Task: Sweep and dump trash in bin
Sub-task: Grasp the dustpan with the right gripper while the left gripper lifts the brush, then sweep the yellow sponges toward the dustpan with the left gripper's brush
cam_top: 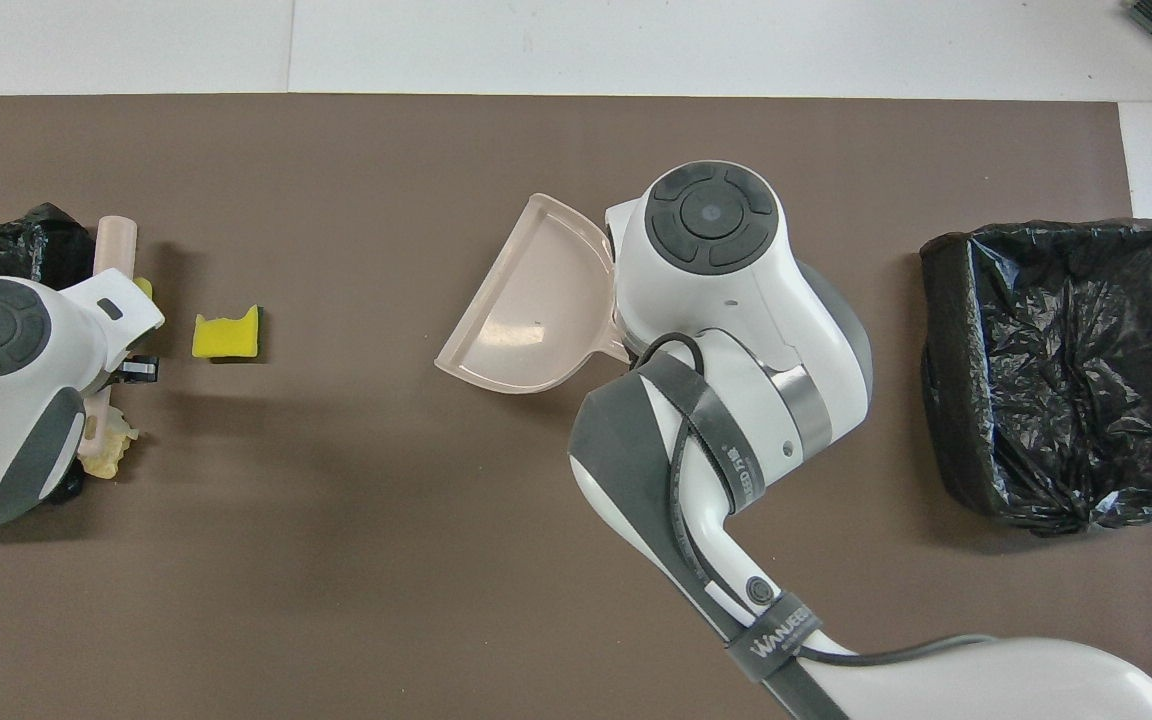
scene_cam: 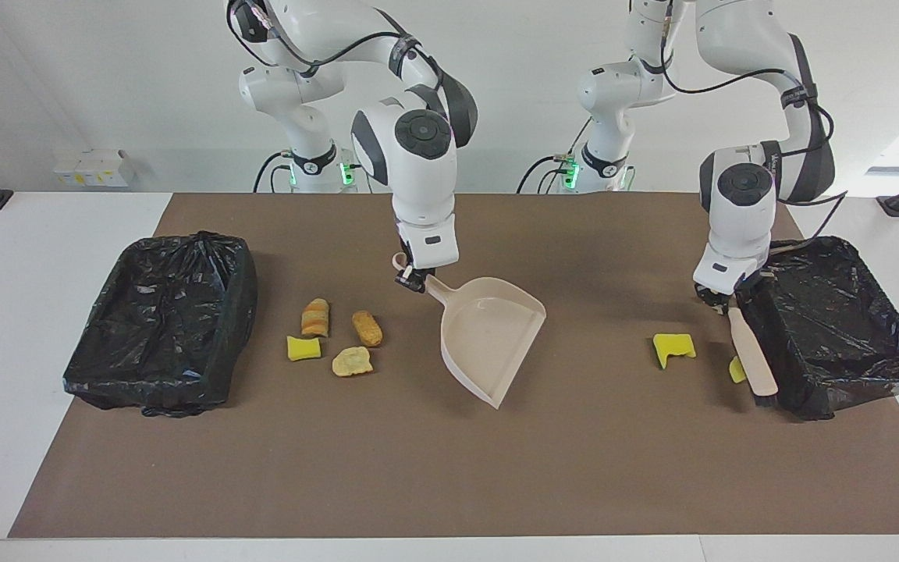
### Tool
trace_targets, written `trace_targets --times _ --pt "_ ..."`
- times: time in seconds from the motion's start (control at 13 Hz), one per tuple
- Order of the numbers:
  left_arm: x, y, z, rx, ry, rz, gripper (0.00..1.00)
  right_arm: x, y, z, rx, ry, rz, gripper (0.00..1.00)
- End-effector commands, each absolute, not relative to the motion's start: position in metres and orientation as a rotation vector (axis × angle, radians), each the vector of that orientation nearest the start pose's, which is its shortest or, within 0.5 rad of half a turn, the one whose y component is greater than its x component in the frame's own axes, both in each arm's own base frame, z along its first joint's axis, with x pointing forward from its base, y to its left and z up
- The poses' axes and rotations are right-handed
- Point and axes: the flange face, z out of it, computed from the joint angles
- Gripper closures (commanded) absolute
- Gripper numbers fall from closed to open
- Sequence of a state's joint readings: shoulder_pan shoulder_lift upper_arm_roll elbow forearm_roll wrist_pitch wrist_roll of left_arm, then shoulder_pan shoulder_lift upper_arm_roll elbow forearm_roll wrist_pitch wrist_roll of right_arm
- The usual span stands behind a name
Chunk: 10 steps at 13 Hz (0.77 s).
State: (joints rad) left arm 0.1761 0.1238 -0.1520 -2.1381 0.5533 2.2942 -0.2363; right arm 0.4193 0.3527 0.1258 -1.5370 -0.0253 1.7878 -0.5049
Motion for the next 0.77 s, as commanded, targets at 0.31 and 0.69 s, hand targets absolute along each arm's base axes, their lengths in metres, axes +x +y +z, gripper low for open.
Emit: trace_targets --times 0.31,0.69 --pt "0.569 -0.041 0.346 -2.875 0.137 -0.08 1.0 0.535 0.37 0.406 -2.393 -1.948 0.18 1.0" --pt "0.543 -0.108 0.426 -2.977 0.081 0.03 1.0 0.542 0.361 0.408 -2.368 -1.987 0.179 1.0"
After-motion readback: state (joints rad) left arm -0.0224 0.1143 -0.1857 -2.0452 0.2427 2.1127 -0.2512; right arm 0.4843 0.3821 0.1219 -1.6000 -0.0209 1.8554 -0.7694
